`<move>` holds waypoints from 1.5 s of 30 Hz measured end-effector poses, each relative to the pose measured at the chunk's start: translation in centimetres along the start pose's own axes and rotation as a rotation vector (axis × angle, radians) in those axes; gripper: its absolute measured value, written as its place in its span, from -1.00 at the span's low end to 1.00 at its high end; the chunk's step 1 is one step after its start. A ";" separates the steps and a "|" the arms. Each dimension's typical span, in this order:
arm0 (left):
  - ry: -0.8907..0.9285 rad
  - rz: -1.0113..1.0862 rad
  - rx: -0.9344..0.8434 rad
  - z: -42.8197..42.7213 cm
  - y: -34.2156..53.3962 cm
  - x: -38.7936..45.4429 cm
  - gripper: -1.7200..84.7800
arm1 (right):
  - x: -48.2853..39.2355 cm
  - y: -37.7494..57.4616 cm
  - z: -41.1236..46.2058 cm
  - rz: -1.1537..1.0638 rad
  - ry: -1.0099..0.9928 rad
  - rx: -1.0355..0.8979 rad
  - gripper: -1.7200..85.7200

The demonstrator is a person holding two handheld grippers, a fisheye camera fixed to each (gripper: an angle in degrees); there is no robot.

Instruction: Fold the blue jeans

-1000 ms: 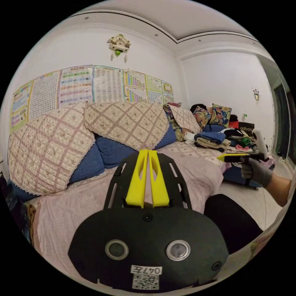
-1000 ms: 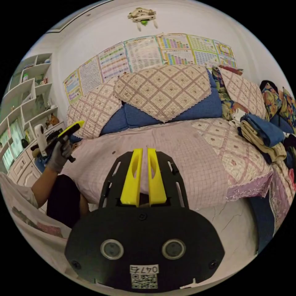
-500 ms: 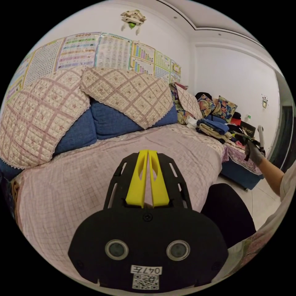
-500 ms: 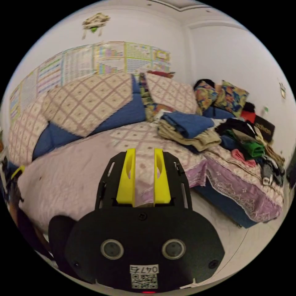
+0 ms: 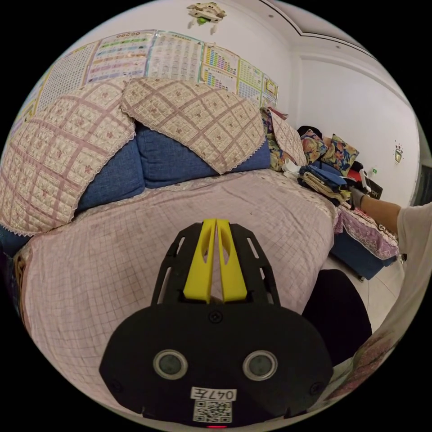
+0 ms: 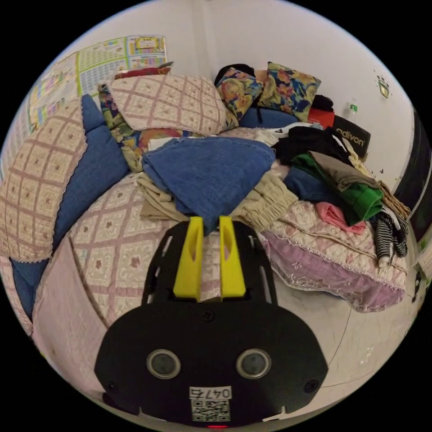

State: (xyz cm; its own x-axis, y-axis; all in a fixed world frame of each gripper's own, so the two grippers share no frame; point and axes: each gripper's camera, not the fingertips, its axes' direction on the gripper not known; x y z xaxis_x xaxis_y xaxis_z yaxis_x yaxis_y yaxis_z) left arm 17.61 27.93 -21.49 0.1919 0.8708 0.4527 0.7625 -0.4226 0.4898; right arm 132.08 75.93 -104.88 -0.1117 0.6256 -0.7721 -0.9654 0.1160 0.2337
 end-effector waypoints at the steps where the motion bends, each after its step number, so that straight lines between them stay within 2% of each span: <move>1: -0.003 0.000 -0.003 0.3 0.1 -0.2 -0.98 | -0.3 -0.8 -0.8 -0.007 0.021 0.000 -0.94; 6: 0.016 -0.023 0.012 1.1 0.7 -1.4 -0.98 | -5.3 -2.9 -10.3 -0.179 0.073 0.230 -0.98; 10: 0.047 0.024 0.022 1.7 1.4 -1.2 -0.96 | -10.8 -1.0 -22.1 -0.299 -0.095 0.477 -0.98; 13: 0.060 0.142 0.066 1.6 2.0 1.2 -0.81 | -14.6 2.8 -30.7 -0.404 -0.228 0.604 -0.98; 15: 0.128 0.172 0.066 1.7 2.1 2.8 -0.67 | -16.8 5.7 -35.4 -0.478 -0.301 0.642 -0.98; 17: 0.293 0.170 0.068 1.7 1.9 5.0 -0.51 | -18.6 9.1 -39.7 -0.550 -0.400 0.661 -0.98; 20: 0.421 0.202 0.062 0.7 2.2 8.6 -0.32 | -21.4 15.4 -45.6 -0.677 -0.629 0.629 -0.98; 23: 0.550 0.193 0.006 -0.9 3.8 11.0 -0.24 | -25.4 21.7 -49.5 -0.811 -0.827 0.572 -0.98; 25: 0.623 0.207 -0.007 -2.8 5.8 12.0 -0.33 | -30.0 26.3 -50.9 -0.922 -0.961 0.499 -0.98; 26: 0.571 0.240 0.002 -4.4 7.4 12.3 -0.51 | -31.3 27.3 -51.1 -0.946 -0.996 0.480 -0.98; 28: 0.408 0.290 0.044 -6.9 9.7 11.8 -0.64 | -36.3 30.4 -51.3 -1.011 -1.119 0.443 -0.98; 30: 0.238 0.298 0.051 -8.5 10.8 9.9 -0.68 | -40.5 31.9 -50.7 -1.056 -1.179 0.442 -0.97; 32: -0.077 0.330 0.051 -9.9 10.7 6.2 -0.69 | -45.0 33.1 -49.2 -1.155 -1.222 0.488 -0.97; 33: -0.169 0.347 0.059 -10.2 10.6 5.4 -0.69 | -47.8 34.0 -47.7 -1.206 -1.215 0.533 -0.96; 35: -0.507 0.472 0.088 -10.0 10.9 3.0 -0.69 | -51.4 35.7 -44.5 -1.251 -1.234 0.540 -0.96; 37: -0.647 0.600 0.031 -8.1 12.0 1.7 -0.68 | -54.7 39.1 -39.7 -1.276 -1.310 0.452 -0.95; 40: -0.623 0.641 -0.152 -5.1 15.5 -1.8 -0.65 | -57.4 45.6 -32.9 -1.305 -1.253 0.231 -0.93; 43: -0.497 0.474 -0.333 -4.5 20.4 -6.3 -0.65 | -57.6 52.4 -26.4 -1.281 -0.992 0.032 -0.89; 45: -0.426 0.349 -0.370 -5.7 23.7 -8.1 -0.68 | -56.4 55.1 -24.2 -1.241 -0.948 -0.057 -0.87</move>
State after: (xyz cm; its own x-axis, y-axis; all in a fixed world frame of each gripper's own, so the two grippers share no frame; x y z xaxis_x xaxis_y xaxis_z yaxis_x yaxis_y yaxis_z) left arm 30.53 9.41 -9.32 0.6750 0.6580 0.3337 0.3637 -0.6902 0.6255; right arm 79.48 28.37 -62.70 0.8941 0.4068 0.1876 -0.3476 0.8942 -0.2822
